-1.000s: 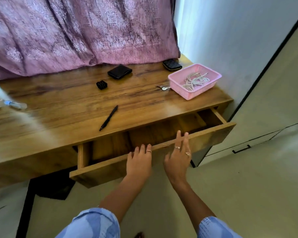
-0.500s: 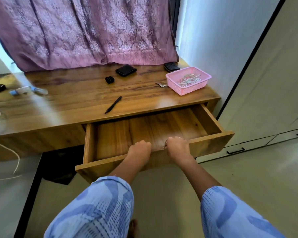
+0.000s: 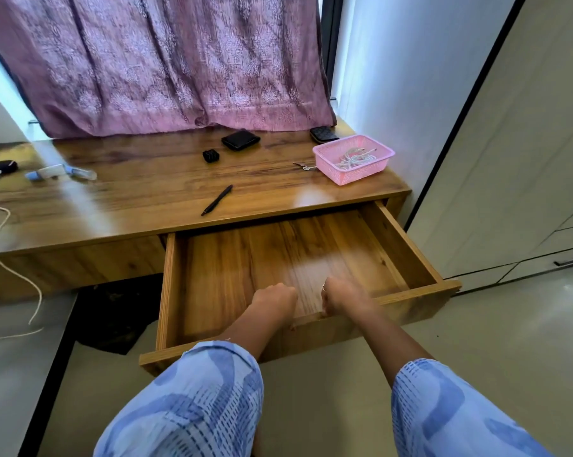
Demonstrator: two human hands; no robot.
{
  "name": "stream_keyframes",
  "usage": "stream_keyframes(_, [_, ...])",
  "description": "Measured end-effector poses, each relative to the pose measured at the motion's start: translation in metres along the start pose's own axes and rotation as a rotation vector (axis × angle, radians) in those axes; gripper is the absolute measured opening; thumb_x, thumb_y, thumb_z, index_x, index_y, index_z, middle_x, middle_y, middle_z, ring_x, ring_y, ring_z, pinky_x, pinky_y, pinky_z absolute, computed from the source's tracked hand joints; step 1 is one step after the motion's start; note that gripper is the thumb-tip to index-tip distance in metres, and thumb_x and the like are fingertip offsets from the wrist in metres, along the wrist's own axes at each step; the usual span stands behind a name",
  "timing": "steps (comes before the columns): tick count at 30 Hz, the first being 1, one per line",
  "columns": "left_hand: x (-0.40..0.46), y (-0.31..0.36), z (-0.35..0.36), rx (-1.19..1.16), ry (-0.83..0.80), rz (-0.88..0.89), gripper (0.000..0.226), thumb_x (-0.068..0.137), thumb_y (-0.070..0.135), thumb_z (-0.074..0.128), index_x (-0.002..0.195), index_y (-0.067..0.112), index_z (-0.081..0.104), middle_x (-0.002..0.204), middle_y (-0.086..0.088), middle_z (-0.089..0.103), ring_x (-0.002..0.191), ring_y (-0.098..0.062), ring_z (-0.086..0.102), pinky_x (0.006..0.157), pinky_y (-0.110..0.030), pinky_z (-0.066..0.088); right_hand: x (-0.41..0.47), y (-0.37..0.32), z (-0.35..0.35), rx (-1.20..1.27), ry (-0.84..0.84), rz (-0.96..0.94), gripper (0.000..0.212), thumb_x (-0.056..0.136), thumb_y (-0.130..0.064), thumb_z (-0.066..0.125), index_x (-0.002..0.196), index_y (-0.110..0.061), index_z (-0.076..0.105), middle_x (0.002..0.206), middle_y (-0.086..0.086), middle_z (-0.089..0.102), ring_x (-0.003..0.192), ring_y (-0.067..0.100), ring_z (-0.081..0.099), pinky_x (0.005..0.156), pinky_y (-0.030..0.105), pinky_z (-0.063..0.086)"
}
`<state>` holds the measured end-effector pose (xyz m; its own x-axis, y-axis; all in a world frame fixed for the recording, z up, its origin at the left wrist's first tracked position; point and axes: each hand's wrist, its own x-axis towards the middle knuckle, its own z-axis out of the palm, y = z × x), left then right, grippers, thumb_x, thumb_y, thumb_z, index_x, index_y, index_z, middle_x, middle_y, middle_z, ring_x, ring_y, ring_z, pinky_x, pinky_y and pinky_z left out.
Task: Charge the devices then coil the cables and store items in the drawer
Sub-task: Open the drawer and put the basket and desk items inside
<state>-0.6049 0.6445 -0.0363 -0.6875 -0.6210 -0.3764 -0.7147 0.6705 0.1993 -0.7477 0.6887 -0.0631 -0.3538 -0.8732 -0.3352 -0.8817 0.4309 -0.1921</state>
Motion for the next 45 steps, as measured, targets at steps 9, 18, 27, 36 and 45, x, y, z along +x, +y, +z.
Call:
stream_keyframes(9, [0.020, -0.012, -0.007, -0.069, -0.166, 0.005, 0.033, 0.086, 0.030, 0.065, 0.113, 0.014, 0.059, 0.100, -0.006, 0.060, 0.083, -0.021, 0.057, 0.073, -0.029, 0.050, 0.012, -0.002, -0.015, 0.083, -0.240, -0.006, 0.008, 0.085, -0.007, 0.064, 0.092, -0.009, 0.069, 0.102, 0.009, 0.070, 0.093, 0.021, 0.066, 0.077, 0.030, 0.052])
stream_keyframes(18, [0.076, -0.033, -0.057, 0.078, 0.169, 0.033, 0.024, 0.090, 0.024, 0.060, 0.112, 0.017, 0.056, 0.102, -0.004, 0.061, 0.085, -0.019, 0.060, 0.070, -0.030, 0.053, 0.065, -0.021, -0.059, 0.278, -0.034, -0.010, 0.014, 0.091, -0.018, 0.061, 0.098, -0.009, 0.068, 0.095, 0.007, 0.068, 0.080, 0.017, 0.065, 0.065, 0.025, 0.053])
stream_keyframes(27, [0.131, -0.069, -0.114, 0.049, 0.255, 0.071, 0.022, 0.091, 0.021, 0.053, 0.112, 0.016, 0.055, 0.112, -0.005, 0.059, 0.099, -0.023, 0.058, 0.071, -0.032, 0.047, 0.120, -0.015, -0.099, 0.440, 0.054, 0.138, 0.017, 0.090, -0.027, 0.059, 0.086, -0.014, 0.069, 0.086, 0.005, 0.069, 0.079, 0.019, 0.067, 0.072, 0.034, 0.058])
stream_keyframes(36, [0.162, -0.076, -0.137, 0.077, 0.223, 0.074, 0.035, 0.089, 0.024, 0.055, 0.122, 0.013, 0.051, 0.127, -0.012, 0.055, 0.115, -0.030, 0.054, 0.090, -0.040, 0.048, 0.144, -0.006, -0.133, 0.560, 0.084, 0.229, 0.021, 0.093, -0.023, 0.055, 0.093, -0.004, 0.065, 0.092, 0.019, 0.072, 0.068, 0.022, 0.064, 0.065, 0.033, 0.053])
stream_keyframes(45, [0.199, -0.067, -0.145, 0.080, 0.187, -0.001, 0.028, 0.090, 0.022, 0.057, 0.115, 0.010, 0.053, 0.124, -0.014, 0.055, 0.113, -0.032, 0.056, 0.082, -0.040, 0.046, 0.186, 0.026, -0.156, 0.728, 0.130, 0.301, 0.022, 0.094, -0.023, 0.050, 0.106, -0.004, 0.053, 0.097, 0.015, 0.064, 0.067, 0.019, 0.064, 0.061, 0.029, 0.053])
